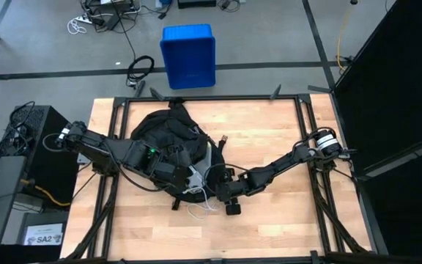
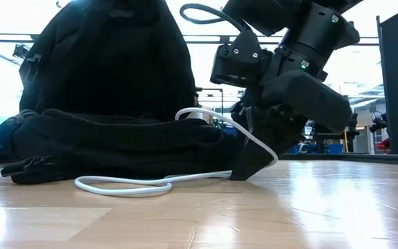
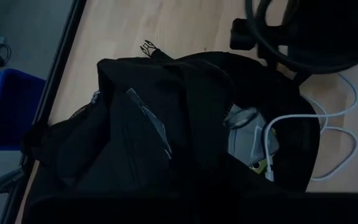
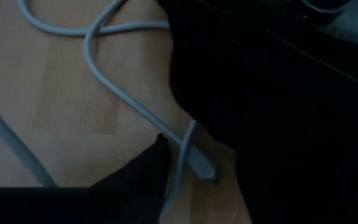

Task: Unpack backpack
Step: Put the charger cable into the backpack, then close the backpack

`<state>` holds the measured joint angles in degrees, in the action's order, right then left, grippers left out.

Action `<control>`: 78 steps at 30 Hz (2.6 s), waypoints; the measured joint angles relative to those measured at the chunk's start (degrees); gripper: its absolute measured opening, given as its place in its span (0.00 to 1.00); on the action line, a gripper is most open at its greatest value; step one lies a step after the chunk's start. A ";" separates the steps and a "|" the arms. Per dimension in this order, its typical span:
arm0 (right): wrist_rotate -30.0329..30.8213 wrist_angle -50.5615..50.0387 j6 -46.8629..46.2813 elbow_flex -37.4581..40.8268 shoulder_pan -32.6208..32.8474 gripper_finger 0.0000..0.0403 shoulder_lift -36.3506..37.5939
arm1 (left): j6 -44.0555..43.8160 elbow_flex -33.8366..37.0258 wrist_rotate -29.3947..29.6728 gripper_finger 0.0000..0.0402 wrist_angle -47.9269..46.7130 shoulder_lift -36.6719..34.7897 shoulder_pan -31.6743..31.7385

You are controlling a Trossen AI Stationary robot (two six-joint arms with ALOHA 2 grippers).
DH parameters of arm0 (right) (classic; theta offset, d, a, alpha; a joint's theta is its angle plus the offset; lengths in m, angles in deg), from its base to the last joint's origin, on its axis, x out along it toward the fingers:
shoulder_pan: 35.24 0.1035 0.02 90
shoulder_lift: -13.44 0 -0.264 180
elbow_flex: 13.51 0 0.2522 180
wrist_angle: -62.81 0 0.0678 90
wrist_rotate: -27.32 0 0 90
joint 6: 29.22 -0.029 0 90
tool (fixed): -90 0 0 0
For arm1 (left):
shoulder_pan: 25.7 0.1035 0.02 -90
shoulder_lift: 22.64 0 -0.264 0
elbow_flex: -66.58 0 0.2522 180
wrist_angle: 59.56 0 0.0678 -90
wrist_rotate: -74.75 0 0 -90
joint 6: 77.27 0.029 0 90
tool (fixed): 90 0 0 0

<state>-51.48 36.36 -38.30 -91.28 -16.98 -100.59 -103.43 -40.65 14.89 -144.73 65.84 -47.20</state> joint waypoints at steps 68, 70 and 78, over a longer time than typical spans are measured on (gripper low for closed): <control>-8.16 12.77 6.12 -11.83 -14.98 0.35 0.24 | 0.90 -0.02 -0.60 0.02 0.21 0.00 -0.09; -8.12 12.51 6.03 -11.83 -14.56 0.47 1.34 | 0.63 -0.02 -0.53 0.02 0.20 0.00 -0.07; 1.57 2.64 6.45 -11.85 -10.80 0.72 8.37 | 0.42 -0.02 -0.41 0.02 -0.06 0.00 -0.09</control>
<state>-49.90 39.00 -31.85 -103.13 -27.77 -92.23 -103.00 -40.67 14.48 -144.79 65.84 -47.28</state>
